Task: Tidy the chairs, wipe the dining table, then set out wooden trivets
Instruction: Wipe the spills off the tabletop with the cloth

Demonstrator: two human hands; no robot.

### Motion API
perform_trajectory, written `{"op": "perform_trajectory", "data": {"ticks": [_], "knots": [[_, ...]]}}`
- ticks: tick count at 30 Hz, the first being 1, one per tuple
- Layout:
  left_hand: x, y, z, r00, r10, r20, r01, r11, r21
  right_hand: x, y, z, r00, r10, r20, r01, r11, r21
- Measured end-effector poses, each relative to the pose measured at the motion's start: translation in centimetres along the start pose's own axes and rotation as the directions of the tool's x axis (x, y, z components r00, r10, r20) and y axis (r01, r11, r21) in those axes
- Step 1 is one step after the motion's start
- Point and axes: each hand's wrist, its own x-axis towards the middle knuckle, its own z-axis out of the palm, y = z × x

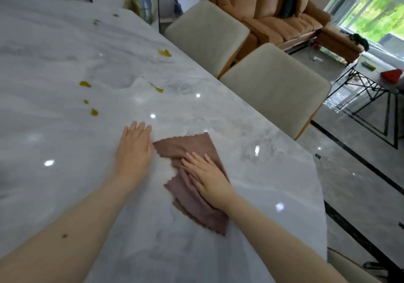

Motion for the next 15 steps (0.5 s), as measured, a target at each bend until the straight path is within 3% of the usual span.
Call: {"op": "perform_trajectory", "data": {"ticks": [1, 3, 5, 7, 15], "knots": [[-0.4, -1.8, -1.1, 1.000, -0.003, 0.000, 0.003, 0.999, 0.044, -0.2, 0.5, -0.2, 1.000, 0.010, -0.012, -0.010, 1.000, 0.030], [-1.1, -5.6, -3.1, 0.998, -0.067, 0.014, 0.064, 0.983, 0.171, 0.6, 1.0, -0.3, 0.985, 0.169, -0.034, -0.169, 0.986, 0.004], [-1.5, -8.7, -4.3, 0.984, -0.177, 0.025, 0.165, 0.954, 0.251, 2.5, 0.1, 0.3, 0.928, 0.374, 0.010, -0.372, 0.924, -0.086], [-1.5, -11.4, -4.9, 0.962, -0.268, 0.045, 0.239, 0.913, 0.329, 5.3, -1.8, 1.1, 0.874, 0.483, 0.052, -0.474, 0.872, -0.120], [2.3, -17.5, -6.0, 0.897, -0.440, 0.035, 0.393, 0.832, 0.393, 13.9, -9.5, 4.6, 0.853, 0.519, 0.056, -0.506, 0.849, -0.150]]}}
